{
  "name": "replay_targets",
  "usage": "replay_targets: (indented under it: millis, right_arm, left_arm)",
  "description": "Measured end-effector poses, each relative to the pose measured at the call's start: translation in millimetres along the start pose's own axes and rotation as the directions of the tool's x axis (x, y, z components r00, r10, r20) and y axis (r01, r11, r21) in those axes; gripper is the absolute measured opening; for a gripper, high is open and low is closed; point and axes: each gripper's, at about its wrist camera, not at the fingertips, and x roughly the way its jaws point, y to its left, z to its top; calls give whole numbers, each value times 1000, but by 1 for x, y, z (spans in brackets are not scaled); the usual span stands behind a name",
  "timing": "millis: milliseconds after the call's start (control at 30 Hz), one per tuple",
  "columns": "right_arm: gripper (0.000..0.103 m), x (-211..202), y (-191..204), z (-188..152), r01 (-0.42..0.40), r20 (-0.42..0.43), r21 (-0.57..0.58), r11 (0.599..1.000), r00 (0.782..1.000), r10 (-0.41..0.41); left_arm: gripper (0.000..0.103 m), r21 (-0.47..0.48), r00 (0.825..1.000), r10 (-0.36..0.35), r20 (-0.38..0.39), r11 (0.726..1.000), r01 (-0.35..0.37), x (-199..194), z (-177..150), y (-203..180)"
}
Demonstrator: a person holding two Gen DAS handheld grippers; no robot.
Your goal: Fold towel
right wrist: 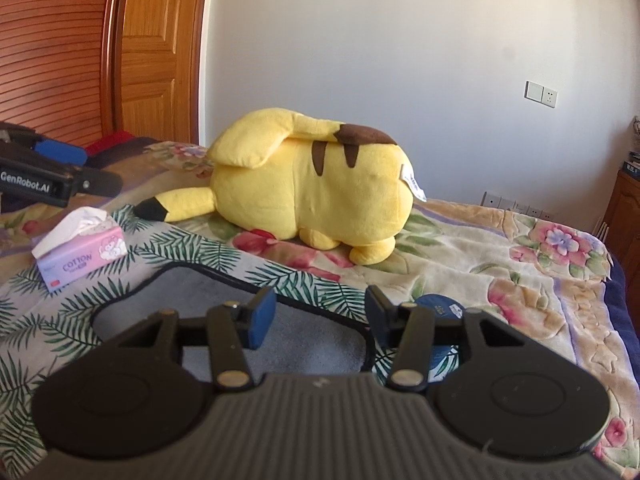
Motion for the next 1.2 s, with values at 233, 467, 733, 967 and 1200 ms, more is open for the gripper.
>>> replay_targets:
  millis: [233, 467, 733, 967, 1200]
  right_arm:
    - [56, -23, 3, 12, 15, 24, 12, 1000, 1000, -15]
    - [70, -40, 8, 19, 25, 39, 27, 999, 999, -26]
    - [91, -58, 17, 16, 29, 43, 53, 998, 999, -31]
    - [103, -78, 26, 18, 25, 43, 69, 997, 999, -28]
    - [103, -104, 31, 25, 40, 56, 73, 997, 997, -44]
  left_arm:
    - [65, 10, 1000, -4, 27, 1000, 4, -29, 7, -2]
    - [71, 8, 999, -8, 42, 1000, 8, -51, 10, -1]
    - [79, 17, 999, -17, 47, 1000, 16, -78, 3, 1]
    - [84, 23, 998, -16, 61, 1000, 14, -104, 2, 3]
    - [85, 25, 997, -25, 77, 999, 23, -136, 6, 4]
